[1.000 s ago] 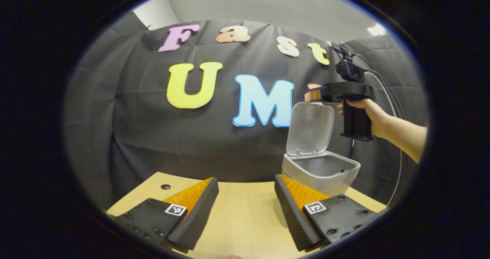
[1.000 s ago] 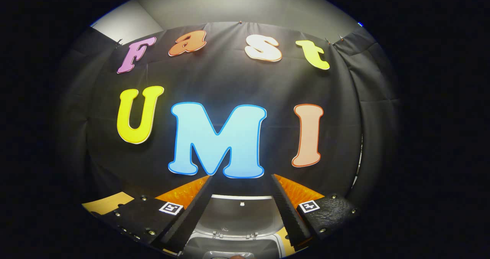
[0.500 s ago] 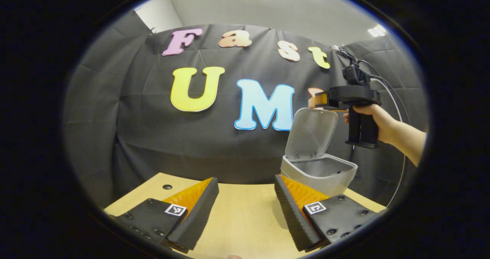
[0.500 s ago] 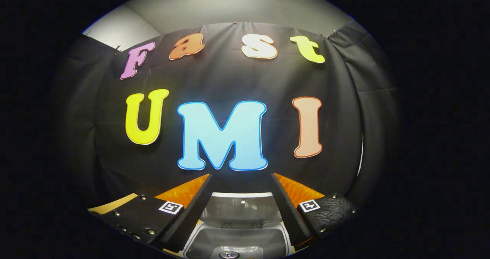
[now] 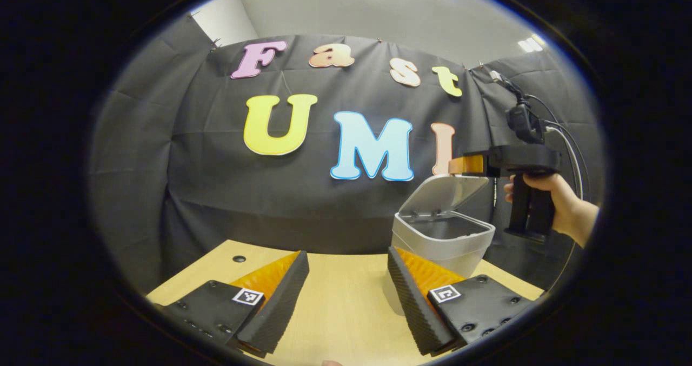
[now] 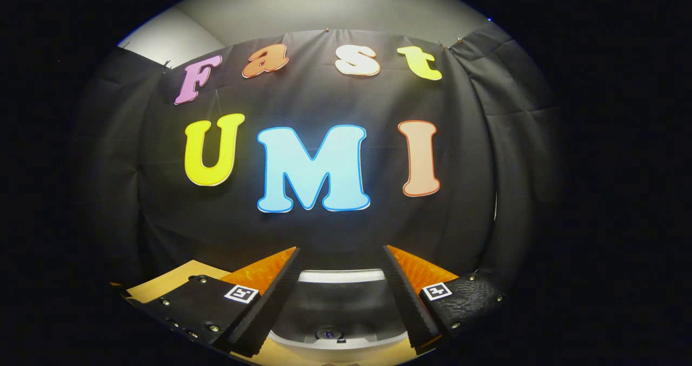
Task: Press the lid of the desktop garbage bin to open it, pick up the crumpled paper on the desktop and throw it into the bin, then pick up the pop can on the desktop and drop it into the bin, and finally close the garbage bin lid.
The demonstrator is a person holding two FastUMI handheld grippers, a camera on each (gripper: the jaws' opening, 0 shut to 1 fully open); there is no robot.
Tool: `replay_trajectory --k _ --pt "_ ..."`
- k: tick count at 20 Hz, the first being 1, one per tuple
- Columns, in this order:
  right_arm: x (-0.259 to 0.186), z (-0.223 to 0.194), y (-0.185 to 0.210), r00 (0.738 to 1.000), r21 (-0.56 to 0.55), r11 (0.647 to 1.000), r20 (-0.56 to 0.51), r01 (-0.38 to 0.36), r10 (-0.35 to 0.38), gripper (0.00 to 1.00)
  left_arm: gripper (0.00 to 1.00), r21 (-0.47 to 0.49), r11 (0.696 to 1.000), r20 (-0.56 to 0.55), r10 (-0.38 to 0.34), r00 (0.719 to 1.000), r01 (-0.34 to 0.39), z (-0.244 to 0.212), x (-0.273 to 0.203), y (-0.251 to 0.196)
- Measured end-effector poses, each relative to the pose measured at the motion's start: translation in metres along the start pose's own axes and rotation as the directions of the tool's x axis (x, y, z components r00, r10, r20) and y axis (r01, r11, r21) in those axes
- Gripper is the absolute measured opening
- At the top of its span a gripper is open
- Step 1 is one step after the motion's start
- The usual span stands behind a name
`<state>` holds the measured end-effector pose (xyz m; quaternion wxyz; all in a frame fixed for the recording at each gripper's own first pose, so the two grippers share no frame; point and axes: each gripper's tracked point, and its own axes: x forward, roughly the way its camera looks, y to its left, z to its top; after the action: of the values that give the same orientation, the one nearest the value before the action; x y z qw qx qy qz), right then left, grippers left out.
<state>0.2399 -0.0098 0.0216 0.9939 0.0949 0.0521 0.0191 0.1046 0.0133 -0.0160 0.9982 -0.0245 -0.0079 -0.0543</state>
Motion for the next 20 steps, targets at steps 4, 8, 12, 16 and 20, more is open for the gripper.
replay_trajectory --k 4,8,12,16,20 --pt "-0.008 -0.045 0.005 0.997 0.005 1.000 -0.082 -0.013 0.014 0.95 0.96 0.003 1.000 0.001 0.008 1.000 -0.008 -0.001 -0.008 0.003" --pt "-0.002 -0.068 0.004 0.997 -0.007 1.000 -0.081 -0.019 0.018 0.95 0.96 0.009 1.000 -0.001 0.013 1.000 -0.013 -0.002 -0.011 0.006" --pt "0.001 -0.085 0.002 0.996 0.005 1.000 -0.083 -0.016 0.017 0.95 0.96 0.011 1.000 -0.004 0.015 1.000 -0.015 -0.003 -0.011 0.006" --pt "0.010 -0.088 0.002 0.999 -0.010 1.000 -0.036 -0.007 0.007 0.95 0.96 0.009 1.000 -0.009 0.022 1.000 -0.022 -0.007 -0.007 0.009" --pt "0.013 -0.096 0.001 0.999 -0.024 1.000 -0.036 -0.003 0.002 0.95 0.96 0.002 1.000 -0.007 0.021 1.000 -0.021 -0.005 0.001 0.010"
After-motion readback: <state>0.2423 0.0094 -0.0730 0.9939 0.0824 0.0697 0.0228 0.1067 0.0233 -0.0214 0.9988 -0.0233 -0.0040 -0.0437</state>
